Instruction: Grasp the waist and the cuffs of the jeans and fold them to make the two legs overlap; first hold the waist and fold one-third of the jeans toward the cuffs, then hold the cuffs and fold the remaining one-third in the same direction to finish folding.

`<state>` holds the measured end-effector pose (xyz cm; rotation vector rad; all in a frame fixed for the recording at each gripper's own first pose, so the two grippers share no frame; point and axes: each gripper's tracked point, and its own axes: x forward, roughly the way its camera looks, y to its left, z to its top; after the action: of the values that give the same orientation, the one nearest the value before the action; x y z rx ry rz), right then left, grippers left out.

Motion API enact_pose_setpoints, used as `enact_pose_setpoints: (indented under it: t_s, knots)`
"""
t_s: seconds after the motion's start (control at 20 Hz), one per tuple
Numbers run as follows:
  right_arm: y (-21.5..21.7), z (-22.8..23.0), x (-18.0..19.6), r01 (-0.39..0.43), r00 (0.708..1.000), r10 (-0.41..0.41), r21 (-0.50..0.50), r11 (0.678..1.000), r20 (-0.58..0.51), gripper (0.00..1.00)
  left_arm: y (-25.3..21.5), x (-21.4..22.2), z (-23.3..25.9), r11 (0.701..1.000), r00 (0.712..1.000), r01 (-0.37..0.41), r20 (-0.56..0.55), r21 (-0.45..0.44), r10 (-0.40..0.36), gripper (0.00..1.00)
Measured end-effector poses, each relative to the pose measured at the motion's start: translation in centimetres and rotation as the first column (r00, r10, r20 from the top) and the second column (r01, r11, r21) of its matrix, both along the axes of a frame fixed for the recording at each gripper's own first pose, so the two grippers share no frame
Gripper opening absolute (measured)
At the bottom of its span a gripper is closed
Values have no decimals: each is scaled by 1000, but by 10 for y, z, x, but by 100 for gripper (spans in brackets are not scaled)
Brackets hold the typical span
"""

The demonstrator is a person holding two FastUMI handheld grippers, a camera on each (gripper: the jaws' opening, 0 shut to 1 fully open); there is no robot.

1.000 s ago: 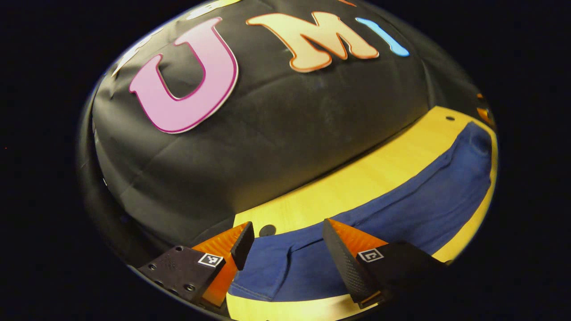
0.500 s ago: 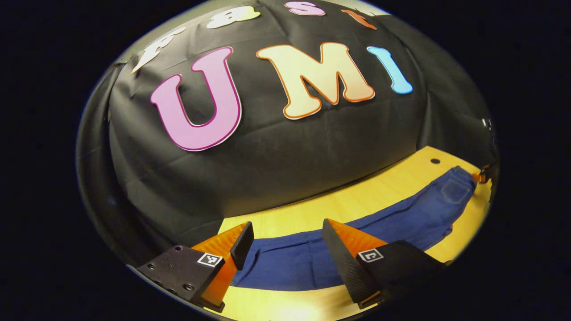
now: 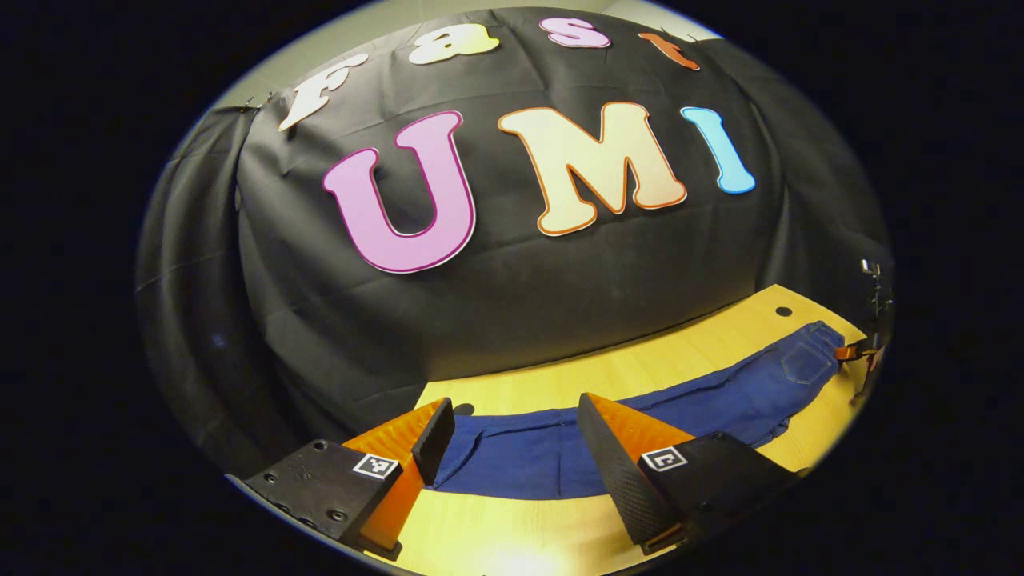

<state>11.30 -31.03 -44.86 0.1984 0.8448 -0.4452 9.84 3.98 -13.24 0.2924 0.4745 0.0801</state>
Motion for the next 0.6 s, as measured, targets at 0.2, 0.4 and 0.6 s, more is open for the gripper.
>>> enact_pose_setpoints:
  t_s: [0.2, 0.4, 0.6]
  knots:
    - [-2, 8, 8, 3, 1000, -2, -52, 999, 25, 6, 9, -5, 0, 999, 1000, -13, 18, -45, 14, 95]
    - [1, 45, 17, 21, 998, -14, -101, 995, 69, 5, 29, -3, -3, 997, 999, -30, 18, -76, 31, 94]
    - [20, 93, 23, 5, 986, 18, -139, 990, 165, 5, 52, -3, -10, 996, 999, -32, -3, -86, 32, 95]
